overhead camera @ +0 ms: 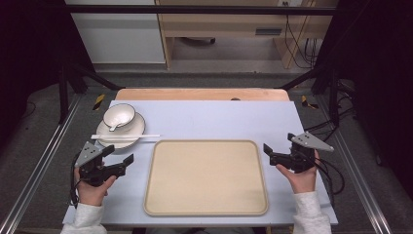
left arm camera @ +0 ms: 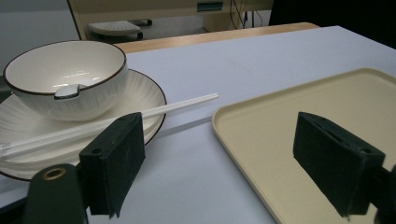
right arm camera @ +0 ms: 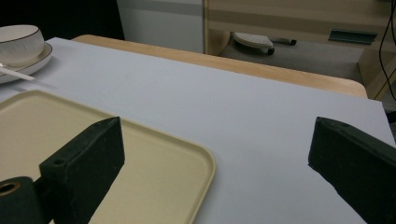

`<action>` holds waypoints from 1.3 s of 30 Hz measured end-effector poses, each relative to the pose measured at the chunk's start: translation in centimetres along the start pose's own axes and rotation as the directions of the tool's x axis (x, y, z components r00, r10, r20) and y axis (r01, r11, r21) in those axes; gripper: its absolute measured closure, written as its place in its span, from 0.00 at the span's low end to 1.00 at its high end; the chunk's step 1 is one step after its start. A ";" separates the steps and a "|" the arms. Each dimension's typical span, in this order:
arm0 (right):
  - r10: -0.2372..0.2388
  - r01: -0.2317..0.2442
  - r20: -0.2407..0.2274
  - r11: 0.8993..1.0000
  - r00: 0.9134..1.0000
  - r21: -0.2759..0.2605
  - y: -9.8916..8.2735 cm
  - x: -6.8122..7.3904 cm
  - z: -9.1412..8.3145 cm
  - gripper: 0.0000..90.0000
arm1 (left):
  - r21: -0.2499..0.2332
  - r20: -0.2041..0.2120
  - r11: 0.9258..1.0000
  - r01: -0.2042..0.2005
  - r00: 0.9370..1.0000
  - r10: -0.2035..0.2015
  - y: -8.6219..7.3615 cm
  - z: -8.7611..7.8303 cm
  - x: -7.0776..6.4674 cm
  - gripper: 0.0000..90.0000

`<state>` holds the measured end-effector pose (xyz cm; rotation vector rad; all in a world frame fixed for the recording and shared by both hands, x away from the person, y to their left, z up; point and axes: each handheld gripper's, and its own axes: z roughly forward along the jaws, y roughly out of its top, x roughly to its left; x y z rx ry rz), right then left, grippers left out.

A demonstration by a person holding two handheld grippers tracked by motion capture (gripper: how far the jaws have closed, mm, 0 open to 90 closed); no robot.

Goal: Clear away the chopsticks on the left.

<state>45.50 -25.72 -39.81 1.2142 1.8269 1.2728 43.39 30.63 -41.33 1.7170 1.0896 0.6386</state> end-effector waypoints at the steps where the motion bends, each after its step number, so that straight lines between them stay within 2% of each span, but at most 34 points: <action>1: 0.004 -0.004 -0.001 1.000 1.000 0.002 -0.1 0.0 0.0 0.04 | 0.002 0.000 1.000 0.000 1.000 0.000 0.0 0.0 0.0 0.19; 7: 0.001 -0.001 0.006 1.000 1.000 0.012 -0.3 -0.1 -0.1 0.04 | 0.011 0.014 1.000 -0.006 1.000 0.006 0.1 0.0 0.4 0.19; 11: 0.001 -0.001 0.001 1.000 1.000 0.009 -0.2 0.0 -0.2 0.04 | 0.026 0.029 0.999 -0.030 0.999 0.030 0.2 0.2 0.7 0.19; 12: 0.001 -0.001 0.003 1.000 1.000 0.008 -0.1 0.1 -0.2 0.04 | 0.037 0.035 0.998 -0.052 0.998 0.051 0.4 0.2 1.0 0.19; 15: -0.006 0.006 0.002 1.000 1.000 0.003 0.0 0.3 -0.2 0.04 | 0.039 0.047 0.998 -0.055 0.998 0.053 0.6 0.4 1.2 0.20; 17: -0.005 0.005 -0.001 1.000 1.000 0.002 0.1 0.4 -0.2 0.04 | 0.044 0.051 0.997 -0.061 0.997 0.059 0.7 0.5 1.5 0.20; 18: -0.013 0.013 0.000 1.000 1.000 0.002 0.2 0.5 -0.2 0.04 | 0.060 0.054 0.995 -0.082 0.995 0.079 1.0 0.7 2.0 0.20; 25: -0.018 0.018 -0.013 1.000 1.000 0.007 0.3 0.9 0.1 0.04 | 0.065 0.072 0.993 -0.096 0.993 0.092 1.9 1.1 3.3 0.20; 29: -0.029 0.029 -0.010 0.999 1.000 0.025 0.1 1.1 0.4 0.04 | 0.090 0.067 0.990 -0.108 0.992 0.103 2.2 1.7 4.3 0.20; 30: -0.027 0.027 -0.010 0.999 1.000 0.025 0.1 1.2 0.5 0.04 | 0.111 0.067 0.986 -0.125 0.991 0.118 2.3 2.0 4.9 0.20; 31: -0.027 0.027 -0.010 0.999 1.000 0.025 0.1 1.2 0.5 0.04 | 0.111 0.067 0.986 -0.125 0.991 0.118 2.3 2.0 4.9 0.20; 32: -0.024 0.024 -0.012 0.999 1.000 0.026 0.1 1.2 0.5 0.04 | 0.130 0.062 0.981 -0.142 0.989 0.135 2.4 2.3 5.5 0.20; 37: -0.033 0.033 -0.010 0.999 0.999 0.029 0.1 1.2 0.7 0.04 | 0.153 0.044 0.979 -0.136 0.990 0.131 2.3 2.8 6.5 0.22; 39: -0.033 0.033 -0.014 0.999 0.999 0.034 0.0 1.3 0.7 0.04 | 0.178 0.034 0.973 -0.148 0.989 0.145 2.1 3.0 7.0 0.22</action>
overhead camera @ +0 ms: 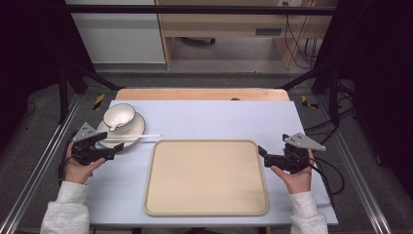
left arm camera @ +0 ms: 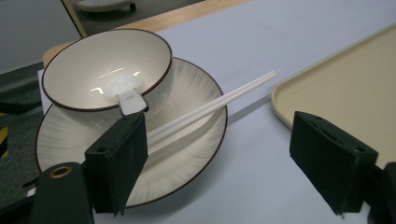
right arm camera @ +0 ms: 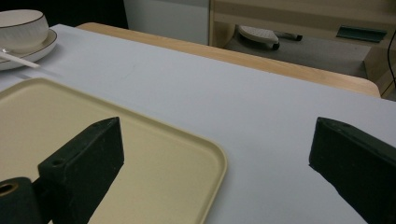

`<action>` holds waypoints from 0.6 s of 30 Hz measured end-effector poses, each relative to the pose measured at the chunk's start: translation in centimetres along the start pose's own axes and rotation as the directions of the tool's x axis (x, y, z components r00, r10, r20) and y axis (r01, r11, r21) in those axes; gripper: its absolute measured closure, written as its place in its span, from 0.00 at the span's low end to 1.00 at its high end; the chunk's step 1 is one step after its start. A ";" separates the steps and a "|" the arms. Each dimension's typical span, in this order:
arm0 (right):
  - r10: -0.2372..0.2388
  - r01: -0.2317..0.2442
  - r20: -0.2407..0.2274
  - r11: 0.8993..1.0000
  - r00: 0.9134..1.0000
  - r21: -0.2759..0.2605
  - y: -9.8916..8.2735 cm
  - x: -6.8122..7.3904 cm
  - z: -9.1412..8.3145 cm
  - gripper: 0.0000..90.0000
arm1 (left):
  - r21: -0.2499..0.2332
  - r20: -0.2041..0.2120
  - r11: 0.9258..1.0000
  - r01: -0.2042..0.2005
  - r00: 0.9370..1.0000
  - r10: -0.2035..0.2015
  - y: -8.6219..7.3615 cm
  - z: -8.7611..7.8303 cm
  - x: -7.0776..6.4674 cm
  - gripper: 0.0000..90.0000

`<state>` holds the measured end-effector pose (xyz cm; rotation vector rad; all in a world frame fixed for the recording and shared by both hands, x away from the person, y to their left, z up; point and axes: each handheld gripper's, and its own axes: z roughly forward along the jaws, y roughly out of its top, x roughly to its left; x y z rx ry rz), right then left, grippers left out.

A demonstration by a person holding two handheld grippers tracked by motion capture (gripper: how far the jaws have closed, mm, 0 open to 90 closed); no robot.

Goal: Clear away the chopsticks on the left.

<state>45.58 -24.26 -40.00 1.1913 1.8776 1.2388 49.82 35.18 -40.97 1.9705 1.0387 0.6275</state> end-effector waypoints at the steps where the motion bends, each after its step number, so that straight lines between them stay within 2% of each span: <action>1: -0.001 0.001 0.001 1.000 1.000 0.004 0.0 0.0 0.0 0.04 | 0.010 -0.013 1.000 0.000 1.000 0.000 -0.3 0.3 0.3 0.22; 5: -0.002 0.002 -0.001 1.000 1.000 0.011 -0.1 0.1 0.2 0.04 | 0.037 -0.033 0.999 0.003 0.999 -0.001 -0.7 1.0 1.1 0.24; 9: -0.006 0.006 0.000 1.000 1.000 0.019 -0.2 0.2 0.4 0.04 | 0.073 -0.054 0.997 0.016 0.998 -0.012 -1.5 2.9 2.2 0.26; 10: -0.006 0.006 0.000 1.000 1.000 0.019 -0.2 0.2 0.4 0.04 | 0.073 -0.054 0.997 0.016 0.998 -0.012 -1.5 2.9 2.2 0.27; 13: -0.011 0.011 0.000 1.000 1.000 0.024 -0.2 0.2 0.5 0.04 | 0.075 -0.080 0.997 -0.003 0.997 0.009 -1.9 3.8 2.6 0.30; 18: -0.015 0.015 0.002 1.000 1.000 0.028 -0.2 0.2 0.6 0.04 | 0.088 -0.091 0.996 -0.020 0.995 0.028 -2.0 4.3 2.9 0.33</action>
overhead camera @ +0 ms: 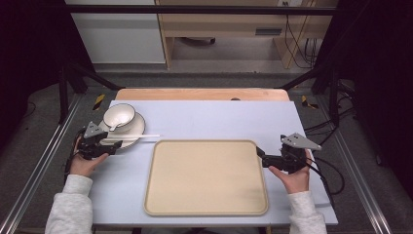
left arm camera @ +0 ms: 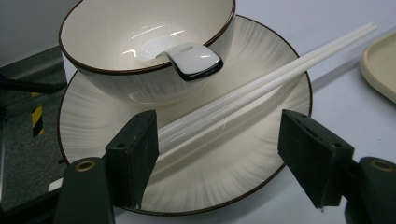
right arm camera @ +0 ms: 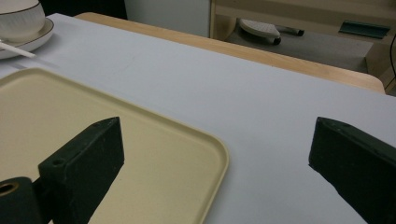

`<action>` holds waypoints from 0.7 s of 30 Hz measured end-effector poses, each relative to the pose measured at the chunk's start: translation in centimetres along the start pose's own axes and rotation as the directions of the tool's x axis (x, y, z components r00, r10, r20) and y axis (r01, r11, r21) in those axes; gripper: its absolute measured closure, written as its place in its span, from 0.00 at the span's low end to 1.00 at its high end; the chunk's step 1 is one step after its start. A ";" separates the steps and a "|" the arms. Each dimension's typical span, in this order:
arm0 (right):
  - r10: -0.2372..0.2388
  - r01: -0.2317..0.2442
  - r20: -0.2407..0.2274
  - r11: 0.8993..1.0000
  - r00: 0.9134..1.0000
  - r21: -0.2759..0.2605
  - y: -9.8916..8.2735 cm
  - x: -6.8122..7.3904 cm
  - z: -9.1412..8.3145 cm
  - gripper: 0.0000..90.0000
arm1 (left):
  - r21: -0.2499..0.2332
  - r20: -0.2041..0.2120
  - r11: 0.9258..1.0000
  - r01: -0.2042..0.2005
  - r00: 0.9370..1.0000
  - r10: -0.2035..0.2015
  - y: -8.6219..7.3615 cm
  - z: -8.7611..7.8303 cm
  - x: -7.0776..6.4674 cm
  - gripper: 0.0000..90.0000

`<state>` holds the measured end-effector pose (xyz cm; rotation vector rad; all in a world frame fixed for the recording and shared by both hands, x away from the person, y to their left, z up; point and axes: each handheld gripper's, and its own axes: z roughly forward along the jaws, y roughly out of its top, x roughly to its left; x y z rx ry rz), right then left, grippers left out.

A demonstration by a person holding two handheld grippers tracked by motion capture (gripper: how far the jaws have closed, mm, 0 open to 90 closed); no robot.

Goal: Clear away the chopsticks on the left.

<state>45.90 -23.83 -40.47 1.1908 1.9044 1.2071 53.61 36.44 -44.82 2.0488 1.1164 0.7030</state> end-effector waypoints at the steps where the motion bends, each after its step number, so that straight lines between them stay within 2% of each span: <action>1: -0.003 0.003 -0.003 1.000 1.000 0.003 0.0 0.0 0.0 0.04 | 0.000 -0.002 1.000 0.003 1.000 -0.003 0.0 0.3 0.1 0.34; 12: -0.004 0.004 0.001 1.000 1.000 0.005 0.0 0.0 0.0 0.04 | 0.034 -0.022 0.999 -0.035 0.999 0.036 0.2 1.2 0.3 0.39; 14: -0.006 0.006 0.003 1.000 1.000 0.005 0.0 0.0 0.0 0.04 | 0.040 -0.035 0.998 -0.040 0.999 0.041 0.2 1.2 0.1 0.42; 17: -0.006 0.006 0.003 1.000 1.000 0.002 0.0 0.0 -0.1 0.04 | 0.066 -0.030 0.997 -0.048 0.998 0.050 0.2 1.2 -0.1 0.46; 21: -0.006 0.006 0.001 1.000 1.000 0.002 0.0 -0.1 -0.2 0.04 | 0.103 -0.029 0.994 -0.036 0.999 0.039 0.3 1.4 -0.4 0.49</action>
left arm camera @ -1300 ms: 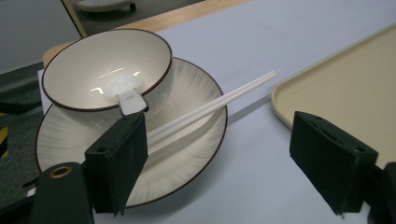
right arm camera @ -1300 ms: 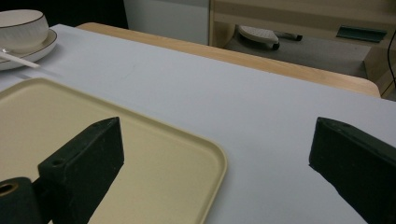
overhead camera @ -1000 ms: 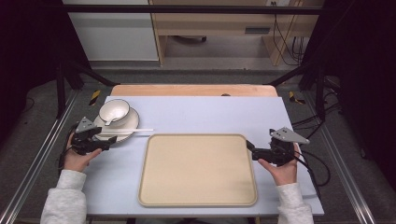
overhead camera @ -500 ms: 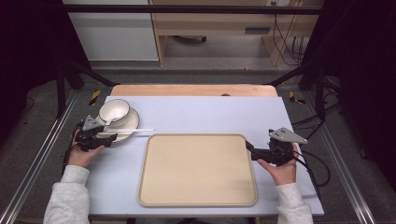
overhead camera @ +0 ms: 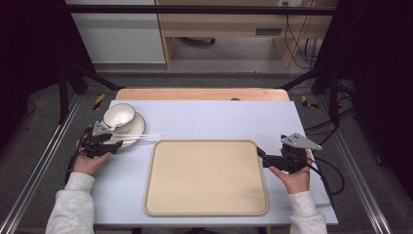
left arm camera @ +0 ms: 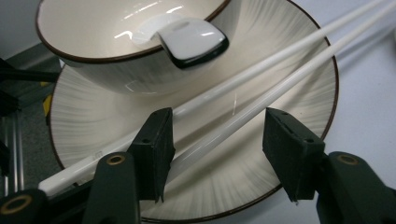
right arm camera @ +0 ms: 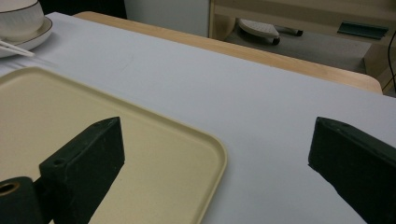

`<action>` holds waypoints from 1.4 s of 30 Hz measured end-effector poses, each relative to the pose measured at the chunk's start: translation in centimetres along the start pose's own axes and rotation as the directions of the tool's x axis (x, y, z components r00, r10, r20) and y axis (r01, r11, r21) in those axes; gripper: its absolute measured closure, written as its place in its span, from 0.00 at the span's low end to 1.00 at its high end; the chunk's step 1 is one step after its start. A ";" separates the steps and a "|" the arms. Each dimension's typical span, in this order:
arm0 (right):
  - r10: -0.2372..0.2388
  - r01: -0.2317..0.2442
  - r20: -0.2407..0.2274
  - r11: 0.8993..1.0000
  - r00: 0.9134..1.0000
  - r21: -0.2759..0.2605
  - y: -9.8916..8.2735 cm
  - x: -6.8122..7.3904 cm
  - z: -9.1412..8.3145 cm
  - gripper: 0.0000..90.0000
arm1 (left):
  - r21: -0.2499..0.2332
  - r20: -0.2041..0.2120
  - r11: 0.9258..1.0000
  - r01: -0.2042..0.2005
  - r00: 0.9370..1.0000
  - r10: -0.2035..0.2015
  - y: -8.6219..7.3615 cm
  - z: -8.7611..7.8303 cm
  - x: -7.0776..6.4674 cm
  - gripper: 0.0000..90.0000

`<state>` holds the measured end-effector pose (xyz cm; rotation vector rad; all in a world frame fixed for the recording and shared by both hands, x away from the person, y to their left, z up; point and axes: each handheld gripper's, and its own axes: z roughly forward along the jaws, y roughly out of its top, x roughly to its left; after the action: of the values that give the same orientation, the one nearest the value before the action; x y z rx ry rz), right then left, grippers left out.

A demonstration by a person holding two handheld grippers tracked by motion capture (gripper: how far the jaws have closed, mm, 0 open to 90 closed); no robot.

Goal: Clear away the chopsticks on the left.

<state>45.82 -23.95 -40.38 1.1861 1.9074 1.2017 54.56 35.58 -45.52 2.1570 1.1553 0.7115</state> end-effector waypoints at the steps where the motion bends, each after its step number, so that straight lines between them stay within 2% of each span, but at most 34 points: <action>1: 0.001 -0.001 0.002 1.000 1.000 0.000 0.0 0.0 0.0 0.04 | 0.013 -0.011 1.000 -0.005 1.000 0.005 0.0 0.0 -0.1 0.51; 10: 0.002 -0.001 0.008 1.000 1.000 -0.006 0.1 -0.2 -0.2 0.04 | 0.027 0.012 1.000 -0.009 1.000 0.009 0.4 -0.2 -0.8 0.69; 24: 0.002 -0.002 0.005 1.000 1.000 -0.003 0.1 -0.2 -0.3 0.04 | 0.044 0.039 0.999 -0.014 0.999 0.013 0.7 -0.3 -1.4 0.86; 27: 0.001 -0.001 0.005 1.000 1.000 -0.002 0.1 -0.2 -0.2 0.04 | 0.043 0.039 0.999 -0.002 0.999 0.001 0.8 -0.2 -1.6 0.90; 36: 0.001 -0.001 -0.001 1.000 1.000 0.001 0.1 -0.2 -0.2 0.04 | 0.059 0.026 0.998 -0.002 1.000 0.001 1.1 -0.3 -2.0 0.92; 42: -0.001 0.001 -0.001 1.000 1.000 -0.002 0.1 -0.2 -0.3 0.04 | 0.019 0.038 0.999 0.038 0.999 -0.039 1.5 -0.4 -2.2 0.86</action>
<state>45.72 -24.22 -40.20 1.1841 1.9070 1.2033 54.04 33.11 -44.52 2.1487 1.1842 0.6423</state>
